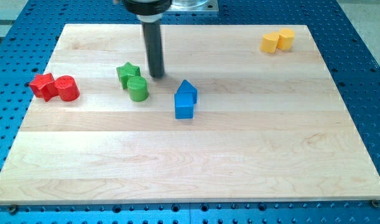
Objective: Move the green blocks to the left of the blue blocks
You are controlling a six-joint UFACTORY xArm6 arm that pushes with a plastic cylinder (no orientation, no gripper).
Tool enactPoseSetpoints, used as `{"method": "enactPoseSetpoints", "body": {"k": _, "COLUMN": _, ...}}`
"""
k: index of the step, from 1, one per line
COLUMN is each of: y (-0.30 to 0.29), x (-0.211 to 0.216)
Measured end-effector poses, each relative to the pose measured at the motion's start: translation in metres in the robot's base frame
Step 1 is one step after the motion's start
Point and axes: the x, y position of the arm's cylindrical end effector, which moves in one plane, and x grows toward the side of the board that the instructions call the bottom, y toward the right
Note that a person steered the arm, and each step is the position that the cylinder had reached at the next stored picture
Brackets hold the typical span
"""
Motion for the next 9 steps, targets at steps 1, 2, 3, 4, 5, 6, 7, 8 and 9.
{"method": "enactPoseSetpoints", "body": {"k": 1, "y": 0.027, "x": -0.017}}
{"method": "enactPoseSetpoints", "body": {"k": 2, "y": 0.006, "x": -0.062}}
{"method": "enactPoseSetpoints", "body": {"k": 3, "y": -0.047, "x": -0.077}}
{"method": "enactPoseSetpoints", "body": {"k": 4, "y": -0.085, "x": -0.068}}
{"method": "enactPoseSetpoints", "body": {"k": 5, "y": -0.093, "x": -0.028}}
{"method": "enactPoseSetpoints", "body": {"k": 6, "y": -0.093, "x": -0.015}}
{"method": "enactPoseSetpoints", "body": {"k": 7, "y": -0.088, "x": -0.01}}
{"method": "enactPoseSetpoints", "body": {"k": 8, "y": -0.074, "x": 0.013}}
{"method": "enactPoseSetpoints", "body": {"k": 9, "y": -0.051, "x": 0.046}}
